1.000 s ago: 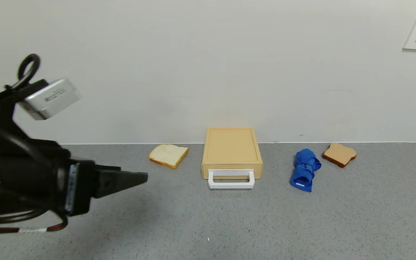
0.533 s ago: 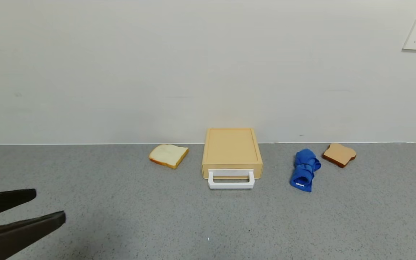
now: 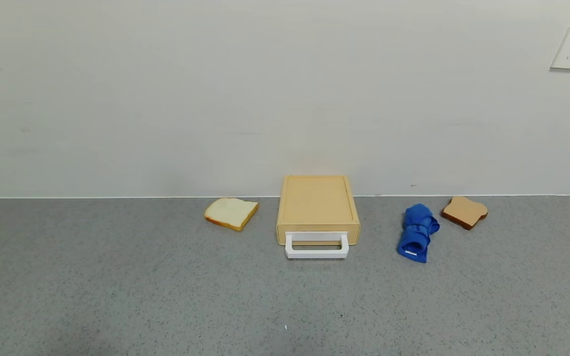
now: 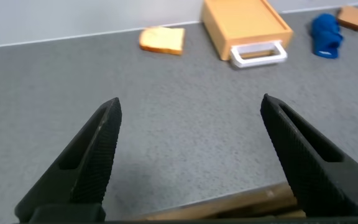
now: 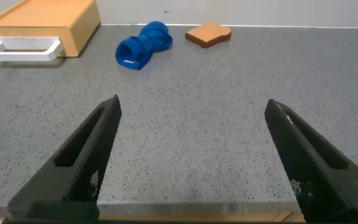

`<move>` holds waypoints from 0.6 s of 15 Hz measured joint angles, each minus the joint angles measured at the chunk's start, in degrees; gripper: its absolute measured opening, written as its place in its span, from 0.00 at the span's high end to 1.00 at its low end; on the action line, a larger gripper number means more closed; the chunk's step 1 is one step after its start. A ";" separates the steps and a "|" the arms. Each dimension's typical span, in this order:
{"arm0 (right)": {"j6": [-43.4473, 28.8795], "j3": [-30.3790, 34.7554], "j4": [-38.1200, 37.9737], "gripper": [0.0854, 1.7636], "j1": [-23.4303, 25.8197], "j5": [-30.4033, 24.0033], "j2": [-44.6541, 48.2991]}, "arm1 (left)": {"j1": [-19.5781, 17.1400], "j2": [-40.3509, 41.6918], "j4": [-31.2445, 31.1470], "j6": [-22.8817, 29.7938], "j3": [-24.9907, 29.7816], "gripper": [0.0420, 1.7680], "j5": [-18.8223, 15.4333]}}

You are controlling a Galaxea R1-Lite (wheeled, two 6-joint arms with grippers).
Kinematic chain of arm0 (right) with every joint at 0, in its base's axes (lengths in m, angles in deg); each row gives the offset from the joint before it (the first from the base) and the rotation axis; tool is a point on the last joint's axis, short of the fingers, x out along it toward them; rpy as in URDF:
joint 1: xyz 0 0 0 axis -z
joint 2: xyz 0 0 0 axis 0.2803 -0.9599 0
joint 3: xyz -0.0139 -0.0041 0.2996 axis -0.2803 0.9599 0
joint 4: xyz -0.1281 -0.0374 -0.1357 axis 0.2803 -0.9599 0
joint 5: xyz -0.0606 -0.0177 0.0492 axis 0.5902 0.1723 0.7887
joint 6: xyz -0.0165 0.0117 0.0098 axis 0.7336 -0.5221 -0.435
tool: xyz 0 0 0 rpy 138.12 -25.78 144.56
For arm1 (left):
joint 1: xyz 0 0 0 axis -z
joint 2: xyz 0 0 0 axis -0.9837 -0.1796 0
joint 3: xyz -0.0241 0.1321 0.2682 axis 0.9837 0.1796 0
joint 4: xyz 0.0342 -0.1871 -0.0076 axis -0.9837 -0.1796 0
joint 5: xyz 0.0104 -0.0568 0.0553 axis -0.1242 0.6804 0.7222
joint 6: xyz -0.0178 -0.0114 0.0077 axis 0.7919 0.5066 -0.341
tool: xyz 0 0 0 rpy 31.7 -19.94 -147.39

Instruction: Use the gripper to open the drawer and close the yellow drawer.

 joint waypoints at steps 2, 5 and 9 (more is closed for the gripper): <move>0.01 0.00 0.00 0.04 0.00 -0.02 0.00 | -2.95 3.94 -0.06 -0.68 0.68 0.07 1.15; -0.02 0.00 0.00 0.04 -0.02 0.00 0.00 | -5.74 9.68 -0.91 -1.43 1.51 0.06 1.95; 0.04 0.00 0.00 0.04 0.00 0.00 0.00 | -7.52 13.51 -0.39 -0.50 2.19 0.05 14.32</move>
